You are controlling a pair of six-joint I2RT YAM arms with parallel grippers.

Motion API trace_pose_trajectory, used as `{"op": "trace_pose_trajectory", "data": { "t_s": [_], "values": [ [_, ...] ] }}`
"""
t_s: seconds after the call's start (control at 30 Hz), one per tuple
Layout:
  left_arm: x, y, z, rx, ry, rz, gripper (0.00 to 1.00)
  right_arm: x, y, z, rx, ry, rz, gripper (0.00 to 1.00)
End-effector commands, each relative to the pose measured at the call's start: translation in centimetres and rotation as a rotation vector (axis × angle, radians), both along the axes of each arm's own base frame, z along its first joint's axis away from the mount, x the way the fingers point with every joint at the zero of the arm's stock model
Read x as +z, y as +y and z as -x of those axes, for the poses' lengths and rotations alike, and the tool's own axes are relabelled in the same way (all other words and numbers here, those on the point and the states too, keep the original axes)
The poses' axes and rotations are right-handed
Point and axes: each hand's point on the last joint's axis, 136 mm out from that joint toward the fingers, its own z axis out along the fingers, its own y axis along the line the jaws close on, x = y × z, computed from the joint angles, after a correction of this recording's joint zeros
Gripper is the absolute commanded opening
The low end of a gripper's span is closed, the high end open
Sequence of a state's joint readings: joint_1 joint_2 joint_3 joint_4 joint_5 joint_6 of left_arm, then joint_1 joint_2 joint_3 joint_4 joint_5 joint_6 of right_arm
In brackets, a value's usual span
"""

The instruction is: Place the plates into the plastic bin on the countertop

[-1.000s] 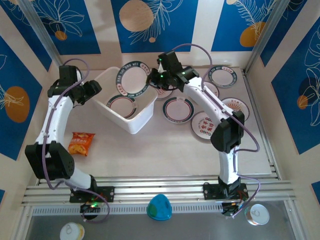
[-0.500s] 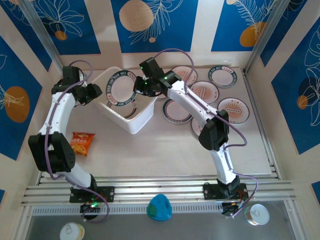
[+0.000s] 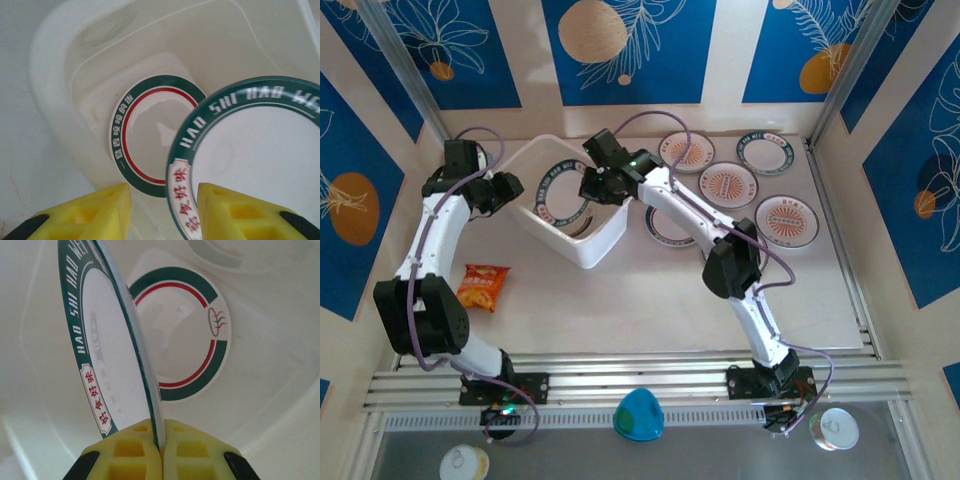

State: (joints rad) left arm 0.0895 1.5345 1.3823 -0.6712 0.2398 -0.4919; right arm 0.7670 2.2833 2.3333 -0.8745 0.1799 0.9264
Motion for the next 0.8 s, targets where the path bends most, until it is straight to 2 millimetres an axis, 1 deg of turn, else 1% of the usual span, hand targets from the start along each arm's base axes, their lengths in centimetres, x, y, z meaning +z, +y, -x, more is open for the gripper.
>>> {"op": "trace_pose_trajectory", "data": {
  "t_s": [0.0, 0.27, 0.47, 0.57, 0.77],
  "values": [
    [0.4, 0.0, 1.0, 0.009, 0.011, 0.012, 0.41, -0.4, 0.2, 0.2, -0.058, 0.043, 0.007, 0.0],
    [0.3, -0.1, 1.0, 0.015, 0.013, 0.015, 0.42, -3.7, -0.2, 0.0, -0.173, 0.127, 0.051, 0.0],
    [0.2, -0.2, 0.9, 0.014, 0.014, 0.021, 0.42, -5.7, 0.2, -0.1, -0.229, 0.163, 0.053, 0.0],
    [0.3, -0.2, 0.8, 0.016, 0.009, 0.019, 0.42, -5.9, 0.3, -0.1, -0.243, 0.167, 0.062, 0.02],
    [0.1, -0.5, 0.8, 0.012, 0.016, 0.023, 0.42, -5.1, 1.1, 0.0, -0.247, 0.129, 0.06, 0.02]
  ]
}}
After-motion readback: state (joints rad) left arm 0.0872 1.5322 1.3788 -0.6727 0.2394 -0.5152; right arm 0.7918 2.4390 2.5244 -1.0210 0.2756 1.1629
